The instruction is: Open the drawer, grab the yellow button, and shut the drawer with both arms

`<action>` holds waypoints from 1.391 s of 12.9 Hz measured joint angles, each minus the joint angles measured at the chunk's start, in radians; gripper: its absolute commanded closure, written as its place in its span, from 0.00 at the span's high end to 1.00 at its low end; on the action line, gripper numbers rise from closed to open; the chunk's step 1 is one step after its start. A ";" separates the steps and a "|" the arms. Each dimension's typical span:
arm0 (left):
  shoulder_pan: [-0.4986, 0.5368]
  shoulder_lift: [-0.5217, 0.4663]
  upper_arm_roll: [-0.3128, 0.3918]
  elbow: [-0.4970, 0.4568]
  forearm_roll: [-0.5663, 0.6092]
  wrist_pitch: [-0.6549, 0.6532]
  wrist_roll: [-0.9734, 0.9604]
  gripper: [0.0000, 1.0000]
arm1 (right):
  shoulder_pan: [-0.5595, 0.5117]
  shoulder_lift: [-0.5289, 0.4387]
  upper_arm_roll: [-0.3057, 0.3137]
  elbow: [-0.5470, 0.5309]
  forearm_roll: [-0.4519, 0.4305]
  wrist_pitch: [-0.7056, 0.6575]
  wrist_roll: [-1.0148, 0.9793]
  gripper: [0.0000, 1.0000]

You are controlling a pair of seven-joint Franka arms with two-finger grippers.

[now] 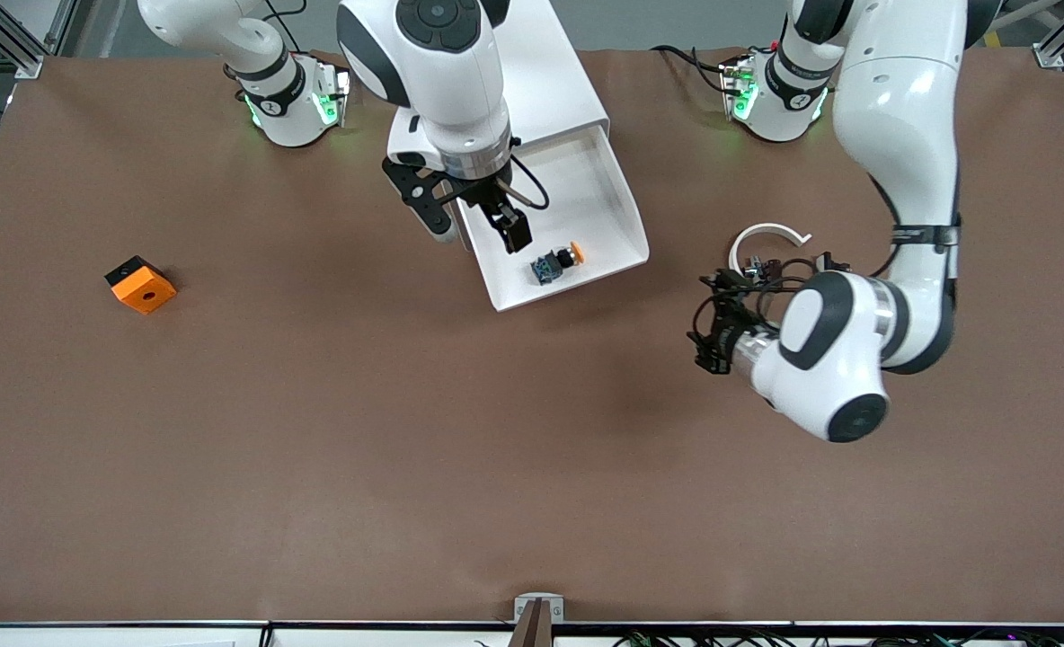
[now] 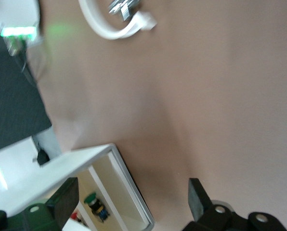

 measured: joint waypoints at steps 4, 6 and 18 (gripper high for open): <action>-0.006 -0.025 0.019 0.004 0.049 0.002 0.103 1.00 | 0.000 0.022 -0.003 0.002 0.000 0.008 0.001 1.00; -0.014 -0.025 0.018 0.006 0.102 0.046 0.116 1.00 | -0.005 0.034 -0.007 0.006 0.000 0.028 0.007 1.00; -0.015 -0.161 0.010 0.014 0.323 0.172 0.783 1.00 | 0.005 0.206 0.001 0.108 0.003 0.125 0.028 1.00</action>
